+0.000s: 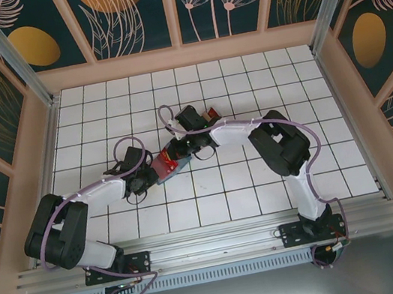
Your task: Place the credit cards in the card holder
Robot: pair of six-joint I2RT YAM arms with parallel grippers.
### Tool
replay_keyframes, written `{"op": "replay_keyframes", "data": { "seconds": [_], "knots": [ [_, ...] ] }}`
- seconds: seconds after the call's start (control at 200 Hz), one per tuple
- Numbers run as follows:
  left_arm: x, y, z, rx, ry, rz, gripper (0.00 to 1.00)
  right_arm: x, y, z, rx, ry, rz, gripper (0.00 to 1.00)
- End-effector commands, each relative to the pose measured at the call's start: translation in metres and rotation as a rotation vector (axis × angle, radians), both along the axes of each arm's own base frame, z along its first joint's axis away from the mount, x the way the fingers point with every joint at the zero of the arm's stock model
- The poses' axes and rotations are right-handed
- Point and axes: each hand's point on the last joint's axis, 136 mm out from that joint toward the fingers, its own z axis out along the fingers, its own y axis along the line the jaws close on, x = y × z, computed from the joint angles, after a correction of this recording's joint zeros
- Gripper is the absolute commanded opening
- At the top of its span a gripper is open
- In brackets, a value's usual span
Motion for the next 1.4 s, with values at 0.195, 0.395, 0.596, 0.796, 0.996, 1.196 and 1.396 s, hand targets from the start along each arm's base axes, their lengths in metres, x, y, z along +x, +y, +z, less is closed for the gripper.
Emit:
{"op": "replay_keyframes", "data": {
  "seconds": [0.195, 0.395, 0.596, 0.796, 0.996, 1.196, 1.396],
  "knots": [
    [0.005, -0.015, -0.009, -0.057, -0.004, -0.037, 0.19, -0.026, -0.016, -0.031, -0.099, 0.144, 0.051, 0.05],
    [0.005, -0.015, -0.008, -0.059, -0.007, -0.037, 0.19, -0.026, -0.007, -0.043, -0.163, 0.144, 0.071, 0.05],
    [0.006, -0.016, -0.008, -0.059, -0.008, -0.038, 0.19, -0.029, -0.012, -0.054, -0.221, 0.159, 0.074, 0.04],
    [0.007, -0.017, -0.008, -0.063, -0.009, -0.040, 0.19, -0.030, -0.011, -0.050, -0.229, 0.148, 0.084, 0.04],
    [0.009, -0.018, -0.005, -0.068, -0.013, -0.041, 0.19, -0.040, 0.004, -0.053, -0.233, 0.141, 0.113, 0.07],
    [0.008, -0.017, -0.006, -0.064, -0.009, -0.040, 0.19, -0.036, -0.001, -0.050, -0.256, 0.104, 0.096, 0.16],
    [0.010, -0.018, -0.003, -0.065, -0.017, -0.041, 0.19, -0.023, -0.005, -0.021, -0.223, 0.051, 0.066, 0.29]
  ]
}}
